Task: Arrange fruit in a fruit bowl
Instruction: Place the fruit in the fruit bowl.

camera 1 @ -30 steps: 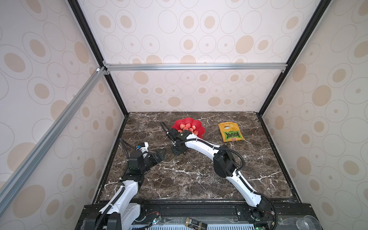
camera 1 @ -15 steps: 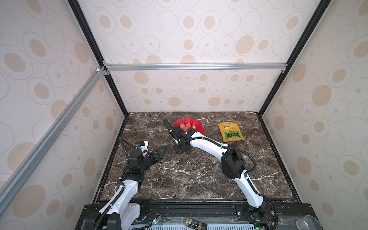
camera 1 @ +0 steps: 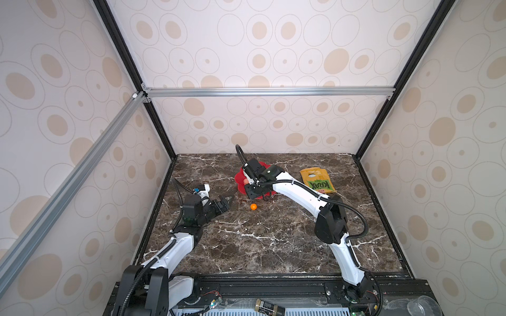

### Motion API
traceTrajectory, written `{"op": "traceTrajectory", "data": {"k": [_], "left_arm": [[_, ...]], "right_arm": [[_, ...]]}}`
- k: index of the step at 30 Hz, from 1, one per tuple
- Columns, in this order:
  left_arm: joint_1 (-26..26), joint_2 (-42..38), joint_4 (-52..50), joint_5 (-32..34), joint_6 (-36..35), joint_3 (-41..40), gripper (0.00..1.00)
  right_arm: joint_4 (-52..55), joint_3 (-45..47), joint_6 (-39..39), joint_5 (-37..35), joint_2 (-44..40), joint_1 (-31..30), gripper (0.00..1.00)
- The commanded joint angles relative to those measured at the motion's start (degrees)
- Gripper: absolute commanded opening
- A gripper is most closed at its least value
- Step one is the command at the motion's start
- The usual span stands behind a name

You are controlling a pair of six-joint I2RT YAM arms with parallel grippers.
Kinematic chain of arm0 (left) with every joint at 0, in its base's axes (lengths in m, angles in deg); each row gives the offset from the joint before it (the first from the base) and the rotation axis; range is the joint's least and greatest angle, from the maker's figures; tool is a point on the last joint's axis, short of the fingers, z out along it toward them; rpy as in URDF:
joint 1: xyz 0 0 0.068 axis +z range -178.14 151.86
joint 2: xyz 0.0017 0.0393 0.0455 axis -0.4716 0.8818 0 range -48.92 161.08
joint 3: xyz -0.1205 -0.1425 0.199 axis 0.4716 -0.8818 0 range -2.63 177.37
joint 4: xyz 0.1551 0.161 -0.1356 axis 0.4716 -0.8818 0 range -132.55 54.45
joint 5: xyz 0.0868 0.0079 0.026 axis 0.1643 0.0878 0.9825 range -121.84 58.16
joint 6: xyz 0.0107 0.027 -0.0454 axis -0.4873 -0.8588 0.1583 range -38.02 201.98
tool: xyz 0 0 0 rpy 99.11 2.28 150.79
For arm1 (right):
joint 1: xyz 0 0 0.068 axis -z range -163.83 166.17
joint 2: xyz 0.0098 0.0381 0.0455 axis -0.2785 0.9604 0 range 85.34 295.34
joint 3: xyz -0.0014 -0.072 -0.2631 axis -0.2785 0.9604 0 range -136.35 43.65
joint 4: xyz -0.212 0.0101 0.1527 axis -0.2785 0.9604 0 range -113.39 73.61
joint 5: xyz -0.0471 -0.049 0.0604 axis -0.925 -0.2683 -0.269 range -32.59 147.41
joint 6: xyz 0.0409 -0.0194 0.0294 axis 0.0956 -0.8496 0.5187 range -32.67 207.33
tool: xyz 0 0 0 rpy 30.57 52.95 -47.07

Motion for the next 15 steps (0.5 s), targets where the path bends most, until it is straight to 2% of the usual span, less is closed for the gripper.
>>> {"op": "traceTrajectory", "data": {"k": [1, 9, 15], "left_arm": [[-1.0, 3.0, 3.5, 0.8, -1.1, 3.9, 0.98], [-2.9, 11.2, 5.3, 2.0, -1.7, 9.4, 0.98], [-3.2, 15.4, 5.9, 2.4, -2.0, 12.2, 0.98]], "right_arm": [[1.8, -4.3, 0.4, 0.4, 3.0, 1.5, 0.29], [5.7, -17.2, 0.3, 2.2, 11.9, 4.3, 0.29], [4.6, -21.3, 0.4, 4.1, 16.2, 5.0, 0.28]]}}
